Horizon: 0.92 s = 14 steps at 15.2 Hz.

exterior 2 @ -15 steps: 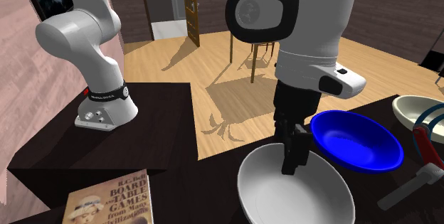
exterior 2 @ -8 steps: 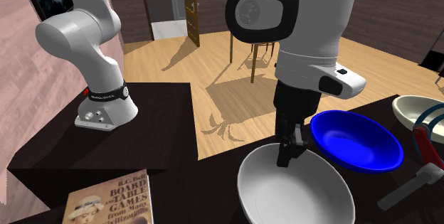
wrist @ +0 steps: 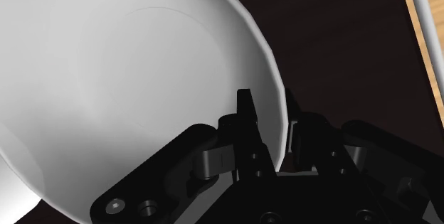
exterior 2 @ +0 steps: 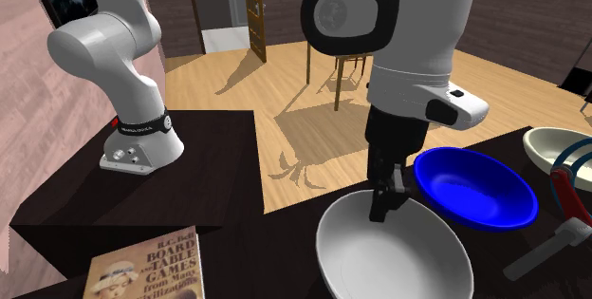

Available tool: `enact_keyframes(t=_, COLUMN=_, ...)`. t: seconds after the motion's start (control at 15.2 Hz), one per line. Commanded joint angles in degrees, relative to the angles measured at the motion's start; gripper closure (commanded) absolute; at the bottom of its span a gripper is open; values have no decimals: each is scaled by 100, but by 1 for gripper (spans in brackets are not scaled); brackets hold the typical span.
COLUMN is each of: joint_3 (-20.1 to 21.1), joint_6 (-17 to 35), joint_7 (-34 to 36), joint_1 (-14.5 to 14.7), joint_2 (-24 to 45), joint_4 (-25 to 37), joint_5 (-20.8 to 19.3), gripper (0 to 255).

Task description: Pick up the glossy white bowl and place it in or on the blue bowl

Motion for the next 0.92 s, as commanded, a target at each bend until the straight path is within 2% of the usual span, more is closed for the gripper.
enact_keyframes(t=0.0, joint_3=-9, joint_6=-96, joint_7=-8, joint_1=6, joint_2=-65, joint_4=35, joint_5=-13, gripper=255)
enact_keyframes(t=0.86, joint_3=-49, joint_6=-963, joint_7=-82, joint_1=62, joint_2=-510, joint_4=479, joint_5=-98, gripper=255)
